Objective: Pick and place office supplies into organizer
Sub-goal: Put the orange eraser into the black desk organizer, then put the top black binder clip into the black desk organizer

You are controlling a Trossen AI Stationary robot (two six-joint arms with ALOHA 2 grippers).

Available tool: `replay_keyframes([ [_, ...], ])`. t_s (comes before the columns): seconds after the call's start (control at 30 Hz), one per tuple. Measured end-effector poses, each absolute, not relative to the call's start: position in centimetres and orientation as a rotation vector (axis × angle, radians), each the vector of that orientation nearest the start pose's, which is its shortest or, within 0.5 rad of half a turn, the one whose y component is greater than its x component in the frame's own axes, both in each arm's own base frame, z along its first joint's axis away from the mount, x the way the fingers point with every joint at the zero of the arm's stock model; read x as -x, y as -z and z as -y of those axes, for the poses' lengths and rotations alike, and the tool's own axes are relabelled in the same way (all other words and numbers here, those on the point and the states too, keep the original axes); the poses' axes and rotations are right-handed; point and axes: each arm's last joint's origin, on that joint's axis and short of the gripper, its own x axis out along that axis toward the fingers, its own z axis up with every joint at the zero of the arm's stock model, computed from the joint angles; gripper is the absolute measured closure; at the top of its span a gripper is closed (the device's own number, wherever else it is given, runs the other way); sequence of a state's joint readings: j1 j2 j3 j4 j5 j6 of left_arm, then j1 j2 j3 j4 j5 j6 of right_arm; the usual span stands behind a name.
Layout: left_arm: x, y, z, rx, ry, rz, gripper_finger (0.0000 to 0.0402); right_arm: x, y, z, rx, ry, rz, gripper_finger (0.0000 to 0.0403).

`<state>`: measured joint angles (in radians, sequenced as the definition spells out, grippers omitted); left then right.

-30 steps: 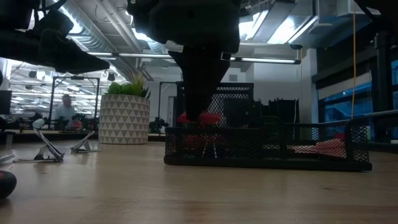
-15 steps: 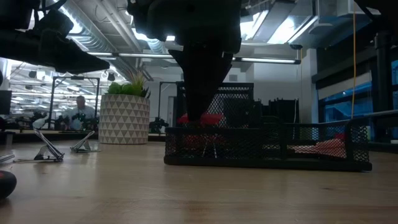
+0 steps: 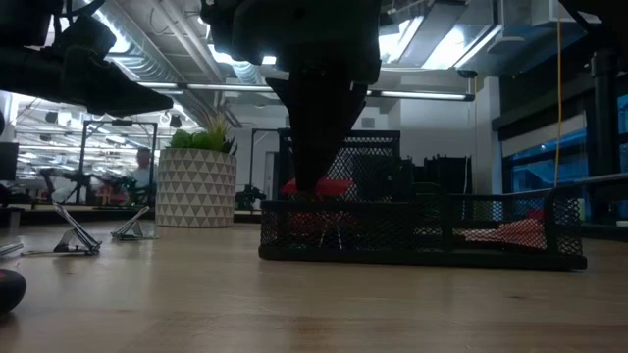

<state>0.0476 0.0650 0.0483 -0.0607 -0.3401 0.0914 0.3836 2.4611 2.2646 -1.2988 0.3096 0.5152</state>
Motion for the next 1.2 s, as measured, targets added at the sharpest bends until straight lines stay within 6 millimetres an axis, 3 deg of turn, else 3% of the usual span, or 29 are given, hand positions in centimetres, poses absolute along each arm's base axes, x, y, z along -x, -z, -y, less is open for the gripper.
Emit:
replay_keyframes([
  [0.5,-9.7,-16.9,-1.4,-0.102,-0.384,-0.095,0.0315,-45.2,-18.6,-17.3,0.079,0.296,-1.357,0.0298],
  [0.8,-9.7,-16.9,-1.4,-0.101,-0.384,-0.094,0.0315,-45.2,-18.6,-17.3,0.079,0.301,-1.364,0.0224],
  [0.97,-9.7,-16.9,-1.4,-0.102,-0.384,-0.095,0.0315,-45.1,-18.7,-17.5,0.049,0.292,-1.373,0.0207],
  [1.2,-9.7,-16.9,-1.4,-0.101,-0.383,-0.094,0.0315,-44.2,-21.0,-19.4,-0.007,0.231,-1.387,0.0206],
])
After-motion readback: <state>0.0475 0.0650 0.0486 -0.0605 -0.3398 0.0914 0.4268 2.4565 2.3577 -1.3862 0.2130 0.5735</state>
